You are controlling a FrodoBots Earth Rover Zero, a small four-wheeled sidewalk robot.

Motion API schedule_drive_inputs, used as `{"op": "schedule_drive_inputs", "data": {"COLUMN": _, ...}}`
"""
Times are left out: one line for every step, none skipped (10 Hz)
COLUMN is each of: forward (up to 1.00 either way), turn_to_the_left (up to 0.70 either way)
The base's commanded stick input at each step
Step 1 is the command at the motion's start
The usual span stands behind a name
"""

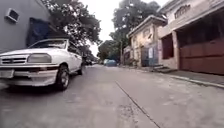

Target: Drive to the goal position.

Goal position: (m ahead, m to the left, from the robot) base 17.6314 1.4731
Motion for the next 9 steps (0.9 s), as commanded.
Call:
{"op": "schedule_drive_inputs", "data": {"forward": 1.00, "turn_to_the_left": 0.00}}
{"op": "schedule_drive_inputs", "data": {"forward": 1.00, "turn_to_the_left": 0.00}}
{"op": "schedule_drive_inputs", "data": {"forward": 1.00, "turn_to_the_left": 0.00}}
{"op": "schedule_drive_inputs", "data": {"forward": 1.00, "turn_to_the_left": 0.00}}
{"op": "schedule_drive_inputs", "data": {"forward": 1.00, "turn_to_the_left": 0.23}}
{"op": "schedule_drive_inputs", "data": {"forward": 1.00, "turn_to_the_left": 0.15}}
{"op": "schedule_drive_inputs", "data": {"forward": 1.00, "turn_to_the_left": 0.01}}
{"op": "schedule_drive_inputs", "data": {"forward": 1.00, "turn_to_the_left": 0.00}}
{"op": "schedule_drive_inputs", "data": {"forward": 1.00, "turn_to_the_left": 0.00}}
